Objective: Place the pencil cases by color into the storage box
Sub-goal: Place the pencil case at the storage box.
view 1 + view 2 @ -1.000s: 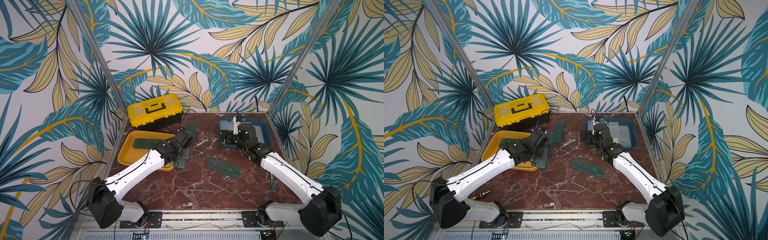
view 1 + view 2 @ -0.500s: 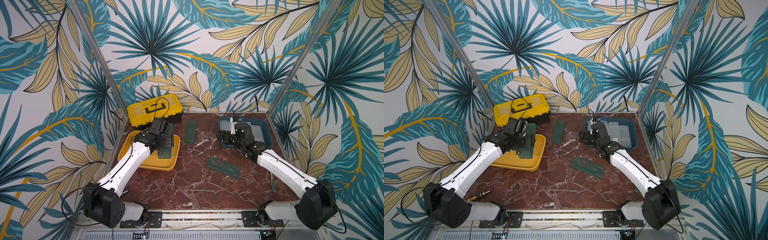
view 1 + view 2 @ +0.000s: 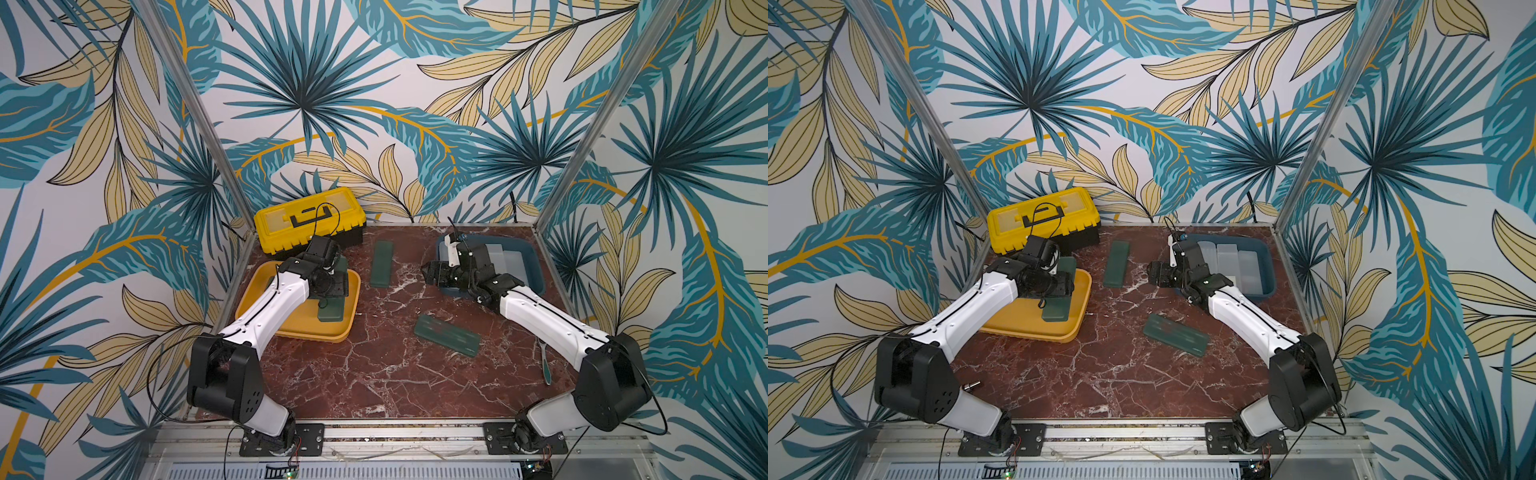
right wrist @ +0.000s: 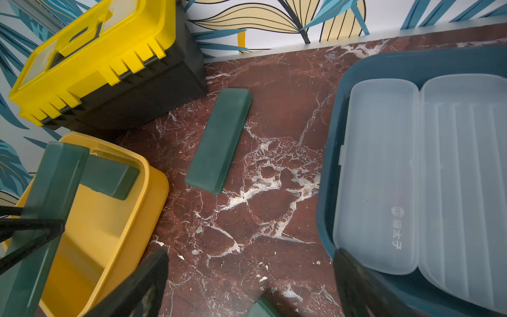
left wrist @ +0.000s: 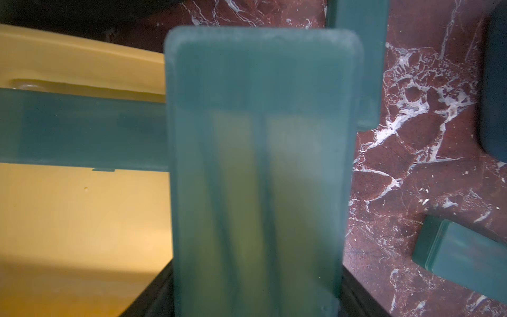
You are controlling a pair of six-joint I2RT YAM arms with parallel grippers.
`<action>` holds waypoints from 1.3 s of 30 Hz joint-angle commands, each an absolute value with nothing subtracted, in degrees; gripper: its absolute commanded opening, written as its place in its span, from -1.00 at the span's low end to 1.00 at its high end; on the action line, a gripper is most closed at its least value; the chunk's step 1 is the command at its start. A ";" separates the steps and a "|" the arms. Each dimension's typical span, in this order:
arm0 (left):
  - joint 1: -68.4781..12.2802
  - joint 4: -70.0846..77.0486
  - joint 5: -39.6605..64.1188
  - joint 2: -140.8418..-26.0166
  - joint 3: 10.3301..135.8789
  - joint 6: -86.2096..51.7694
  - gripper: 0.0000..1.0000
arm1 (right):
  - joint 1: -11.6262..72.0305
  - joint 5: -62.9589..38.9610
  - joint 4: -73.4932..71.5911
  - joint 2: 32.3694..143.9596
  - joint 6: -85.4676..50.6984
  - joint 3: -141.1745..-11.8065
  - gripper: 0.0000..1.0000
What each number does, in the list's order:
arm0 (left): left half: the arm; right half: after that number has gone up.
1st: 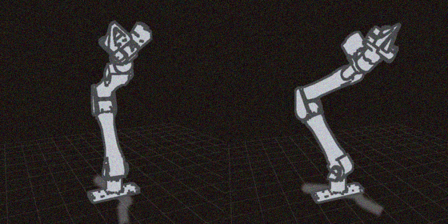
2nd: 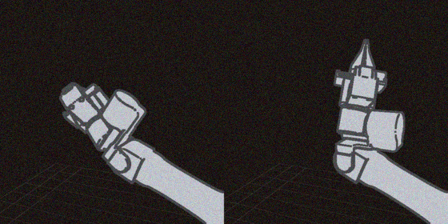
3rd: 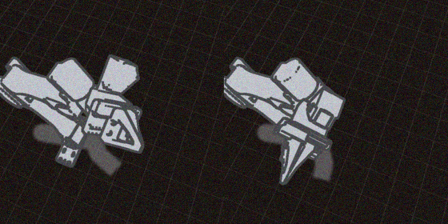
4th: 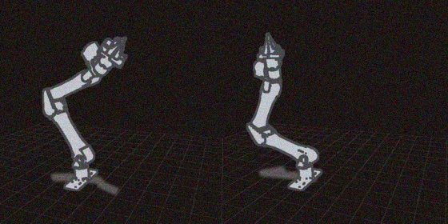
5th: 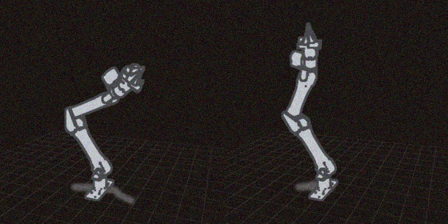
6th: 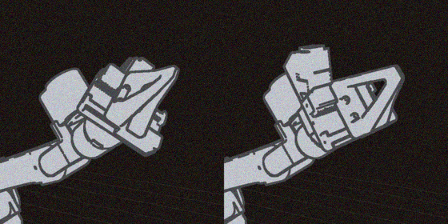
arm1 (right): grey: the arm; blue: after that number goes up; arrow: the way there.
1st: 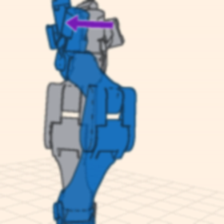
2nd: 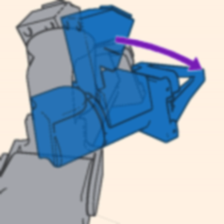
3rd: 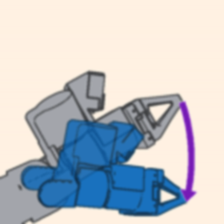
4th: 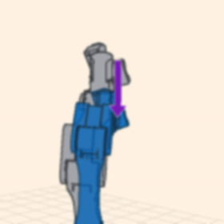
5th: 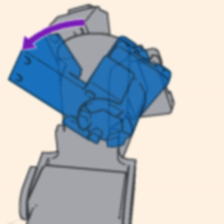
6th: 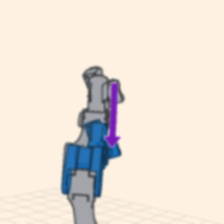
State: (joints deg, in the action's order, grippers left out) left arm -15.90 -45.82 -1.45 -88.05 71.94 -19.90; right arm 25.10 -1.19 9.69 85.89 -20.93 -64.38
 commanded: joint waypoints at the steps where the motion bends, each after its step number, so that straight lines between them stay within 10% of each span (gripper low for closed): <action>1: -15.62 -43.01 -2.86 -88.98 73.86 -19.58 0.20 | 25.05 -3.13 7.26 86.43 -20.03 -64.05 0.87; 39: -20.18 -37.64 -7.39 -92.02 62.79 -19.50 0.21 | 25.02 -2.99 5.75 89.11 -19.35 -64.05 0.86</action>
